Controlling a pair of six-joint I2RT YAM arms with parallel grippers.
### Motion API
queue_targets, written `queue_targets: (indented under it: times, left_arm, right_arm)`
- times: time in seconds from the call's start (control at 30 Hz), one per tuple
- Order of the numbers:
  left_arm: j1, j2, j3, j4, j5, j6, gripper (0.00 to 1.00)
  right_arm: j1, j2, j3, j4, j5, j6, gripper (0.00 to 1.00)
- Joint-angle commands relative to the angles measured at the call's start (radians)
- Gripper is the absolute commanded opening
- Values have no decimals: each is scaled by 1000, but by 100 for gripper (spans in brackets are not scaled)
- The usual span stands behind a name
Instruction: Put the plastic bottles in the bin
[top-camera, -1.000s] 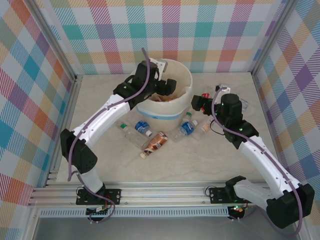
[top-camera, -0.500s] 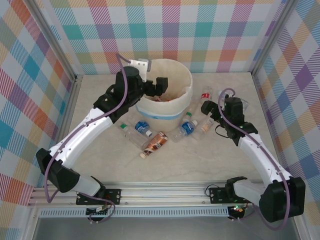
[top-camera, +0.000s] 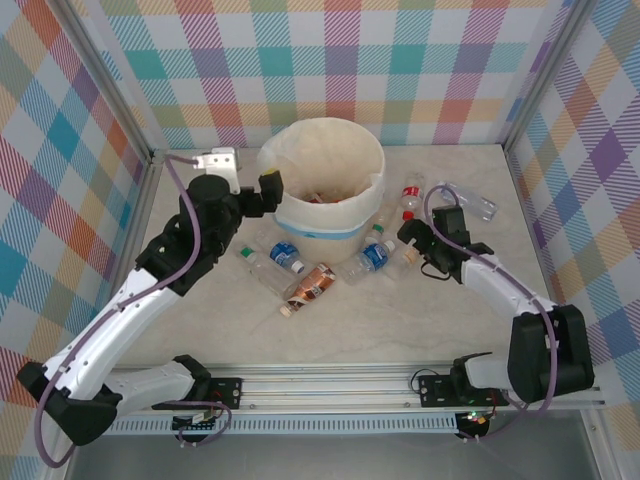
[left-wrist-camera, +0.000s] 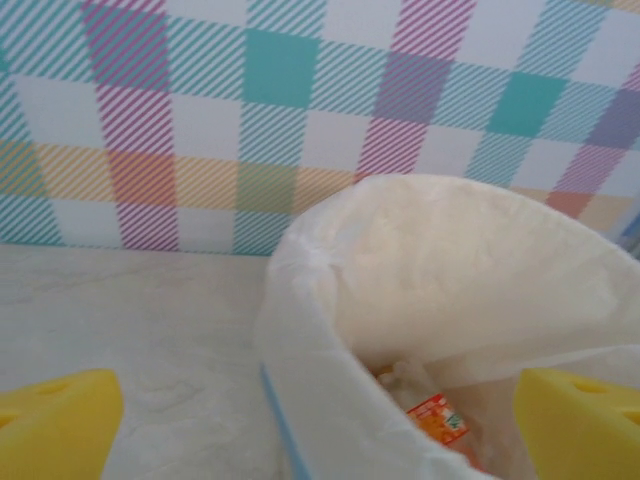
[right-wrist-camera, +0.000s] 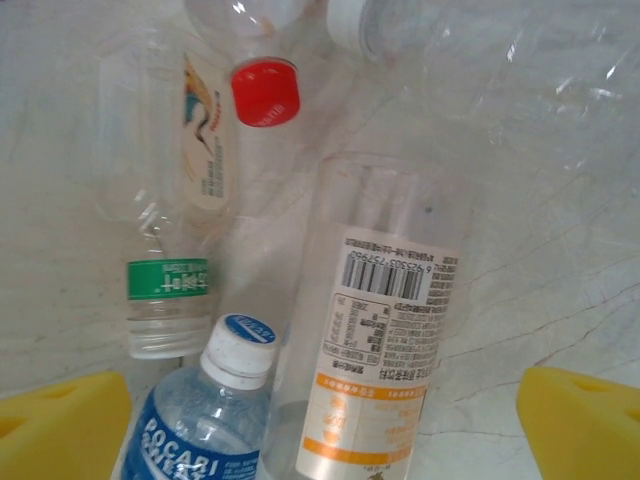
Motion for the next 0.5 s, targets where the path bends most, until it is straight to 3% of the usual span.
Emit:
queue_targets:
  times: [0.0,0.13,0.47]
  left_arm:
    - [24,-46,-83,-54,-141,-114,100]
    - [43,-103,-207,-29,-137,-224,100]
    - [86,-151,-293,-70,-181,-336,100]
  right_arm:
    - [-5,50,40,-16,68,90,98]
    - [-1,110,55,-1,92,117,96]
    - [38,306,179,-12,149,68,91]
